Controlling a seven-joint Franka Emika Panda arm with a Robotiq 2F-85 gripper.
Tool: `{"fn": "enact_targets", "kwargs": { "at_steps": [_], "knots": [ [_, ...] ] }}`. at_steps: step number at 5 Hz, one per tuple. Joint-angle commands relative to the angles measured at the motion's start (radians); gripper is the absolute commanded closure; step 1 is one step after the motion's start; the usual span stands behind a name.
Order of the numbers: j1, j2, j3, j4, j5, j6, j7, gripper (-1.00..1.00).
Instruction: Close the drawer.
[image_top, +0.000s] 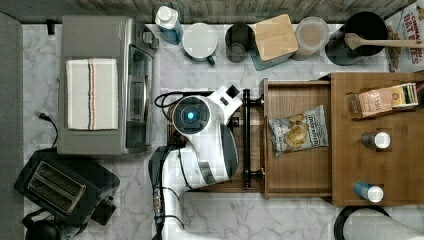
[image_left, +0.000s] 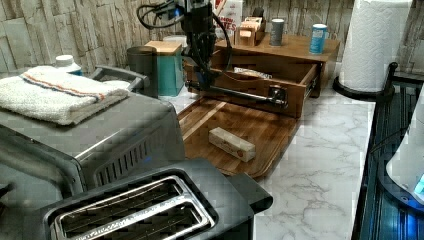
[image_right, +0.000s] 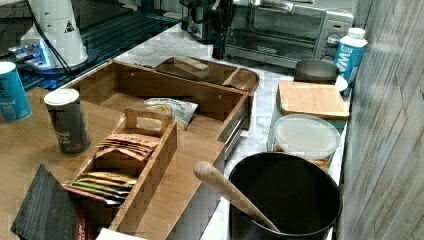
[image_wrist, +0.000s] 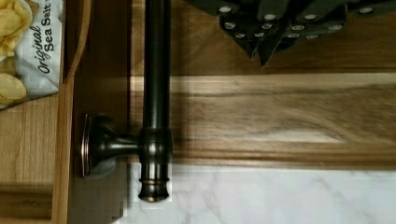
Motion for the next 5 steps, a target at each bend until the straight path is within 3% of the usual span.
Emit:
{"fn": "enact_targets", "kwargs": {
  "at_steps": [1,5],
  "knots": [
    [-0.004,0.102,-0.028,-0.011,-0.071,0.047,-0.002,1.0],
    [-0.059,0.1,-0.065,-0.108,-0.093,0.221,-0.116,1.0]
  ]
}}
